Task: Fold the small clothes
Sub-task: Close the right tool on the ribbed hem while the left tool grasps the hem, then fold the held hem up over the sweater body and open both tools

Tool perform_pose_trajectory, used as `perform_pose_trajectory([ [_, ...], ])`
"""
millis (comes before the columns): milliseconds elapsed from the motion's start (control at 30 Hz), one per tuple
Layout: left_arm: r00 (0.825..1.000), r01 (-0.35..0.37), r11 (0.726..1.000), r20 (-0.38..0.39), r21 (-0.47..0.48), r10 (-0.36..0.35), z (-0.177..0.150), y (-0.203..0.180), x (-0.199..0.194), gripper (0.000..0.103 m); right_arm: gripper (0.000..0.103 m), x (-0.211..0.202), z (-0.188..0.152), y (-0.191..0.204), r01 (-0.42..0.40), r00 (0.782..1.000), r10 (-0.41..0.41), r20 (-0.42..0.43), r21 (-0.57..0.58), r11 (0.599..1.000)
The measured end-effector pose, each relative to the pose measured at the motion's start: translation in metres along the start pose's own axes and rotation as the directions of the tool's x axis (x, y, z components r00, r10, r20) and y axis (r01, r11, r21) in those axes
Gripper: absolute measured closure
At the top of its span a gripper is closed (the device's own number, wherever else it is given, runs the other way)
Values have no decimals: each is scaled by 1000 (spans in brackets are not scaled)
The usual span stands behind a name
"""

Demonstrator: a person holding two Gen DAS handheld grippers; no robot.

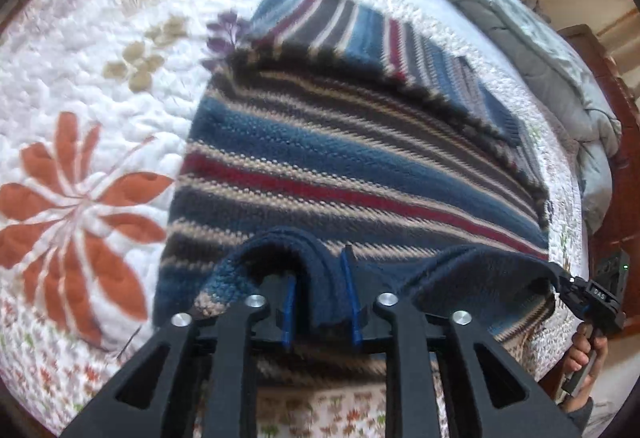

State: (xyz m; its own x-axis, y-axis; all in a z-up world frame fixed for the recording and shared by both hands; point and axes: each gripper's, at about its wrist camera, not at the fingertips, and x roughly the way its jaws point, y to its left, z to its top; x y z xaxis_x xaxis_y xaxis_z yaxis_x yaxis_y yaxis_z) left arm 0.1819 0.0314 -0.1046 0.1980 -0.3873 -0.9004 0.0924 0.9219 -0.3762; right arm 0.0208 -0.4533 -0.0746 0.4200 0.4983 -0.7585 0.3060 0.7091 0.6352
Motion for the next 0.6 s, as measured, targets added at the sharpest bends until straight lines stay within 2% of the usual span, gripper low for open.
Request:
perform_pose_trajectory([
  [67, 999, 36, 999, -15, -30, -36, 4, 8, 4, 79, 87, 7, 4, -7, -5, 1000, 6, -17, 11, 1000],
  [100, 998, 60, 997, -18, -40, -61, 4, 11, 3, 75, 87, 7, 4, -8, -10, 1000, 10, -19, 12, 1000],
  [133, 995, 95, 994, -13, -54, -96, 3, 16, -2, 62, 86, 6, 3, -8, -16, 1000, 16, -22, 5, 1000],
  [167, 995, 102, 993, -1, -58, -102, 3, 19, -5, 57, 83, 3, 2, -8, -17, 1000, 17, -23, -5, 1000],
  [200, 993, 115, 991, 20, -67, -114, 2, 24, -14, 52, 75, -1, 2, -7, -29, 999, 28, -22, -12, 1000],
  [233, 994, 109, 991, 36, -75, -106, 1, 27, -21, 43, 64, -6, 1, -8, -39, 999, 39, -13, -7, 999],
  [267, 995, 76, 994, 64, -80, -71, 1, 31, -30, 38, 35, -15, 1, -9, -15, 1000, 15, 15, -3, 1000],
  [300, 995, 34, 996, 93, -79, -27, -1, 33, -39, 32, 31, -22, 2, -9, 19, 999, -19, 40, -8, 1000],
  [333, 992, -18, 997, 123, -70, 27, -3, 34, -49, 32, 33, -34, 3, -9, 56, 996, -55, 71, -17, 998],
  [400, 984, -86, 995, 155, -51, 93, -8, 35, -64, 32, 43, -53, 3, -10, 39, 995, -39, 94, -8, 999],
  [433, 979, -110, 993, 168, -39, 115, -11, 34, -71, 32, 43, -59, 2, -9, 37, 994, -36, 99, -12, 999],
  [500, 972, -145, 989, 185, -4, 143, -17, 28, -81, 32, 43, -70, -3, 2, 83, 991, -76, 107, -65, 994],
  [600, 955, -225, 971, 216, 82, 204, -23, 6, -86, 23, 43, -71, -10, 19, 141, 988, -130, 88, -143, 980],
])
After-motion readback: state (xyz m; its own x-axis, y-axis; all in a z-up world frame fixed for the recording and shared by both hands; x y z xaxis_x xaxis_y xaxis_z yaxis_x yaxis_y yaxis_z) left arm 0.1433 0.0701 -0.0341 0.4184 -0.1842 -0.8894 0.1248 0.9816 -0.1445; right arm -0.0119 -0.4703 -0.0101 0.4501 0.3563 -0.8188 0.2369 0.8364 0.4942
